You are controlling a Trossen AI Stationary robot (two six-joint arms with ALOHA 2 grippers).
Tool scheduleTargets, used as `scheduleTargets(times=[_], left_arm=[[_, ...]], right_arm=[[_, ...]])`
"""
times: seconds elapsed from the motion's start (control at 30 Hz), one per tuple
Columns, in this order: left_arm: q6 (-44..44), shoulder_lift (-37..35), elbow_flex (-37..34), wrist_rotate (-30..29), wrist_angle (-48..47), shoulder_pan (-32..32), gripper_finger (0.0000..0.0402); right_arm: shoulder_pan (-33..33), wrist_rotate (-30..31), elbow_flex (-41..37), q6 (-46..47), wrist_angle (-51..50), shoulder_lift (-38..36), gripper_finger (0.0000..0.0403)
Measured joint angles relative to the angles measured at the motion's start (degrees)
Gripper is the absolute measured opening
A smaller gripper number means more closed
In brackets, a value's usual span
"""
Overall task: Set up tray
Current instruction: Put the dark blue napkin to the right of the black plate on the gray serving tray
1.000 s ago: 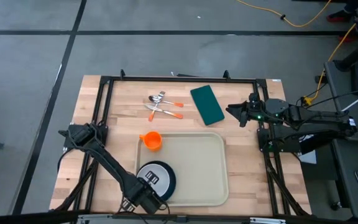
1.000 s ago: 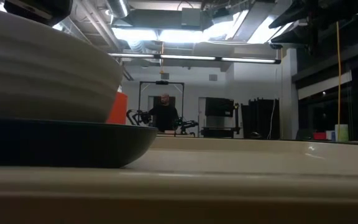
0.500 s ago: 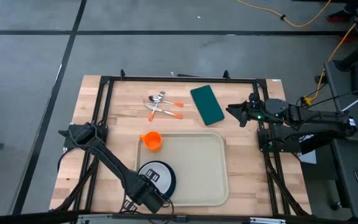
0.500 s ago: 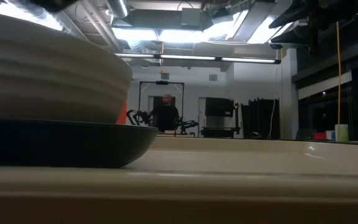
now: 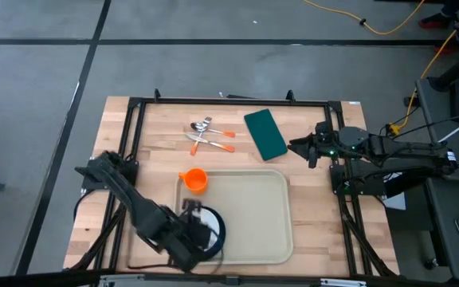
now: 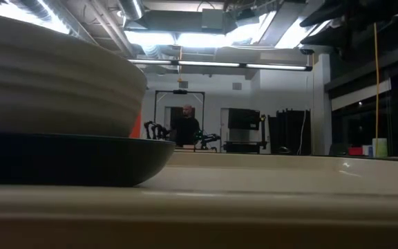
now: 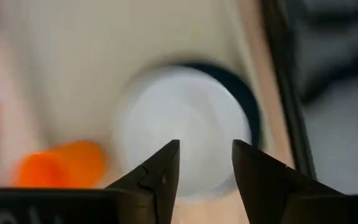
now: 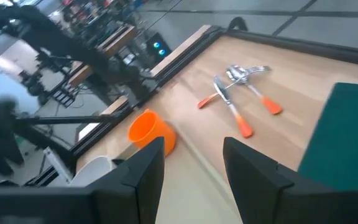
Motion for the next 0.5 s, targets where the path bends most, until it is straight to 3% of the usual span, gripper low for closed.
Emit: scheduleTargets(times=[0.17,0.27,0.37,0.5], left_arm=[[-17.19,-7.00,0.86,-23.87,0.19,-1.52,0.0141],[-22.38,-9.72,0.98,-37.28,-0.69,-3.30,0.0141],[-24.86,-10.71,0.94,-45.11,-2.20,-4.31,0.0136],[-28.51,-10.99,0.91,-50.84,-5.62,-4.35,0.0100]], right_arm=[[-0.01,-3.02,0.00,-3.15,3.54,0.66,0.0169],[-0.02,-4.19,0.00,-6.05,7.07,1.10,0.0169],[-0.01,-5.74,0.00,-9.66,11.13,1.63,0.0169],[-0.01,-9.68,0.00,-14.07,15.25,2.31,0.0169]])
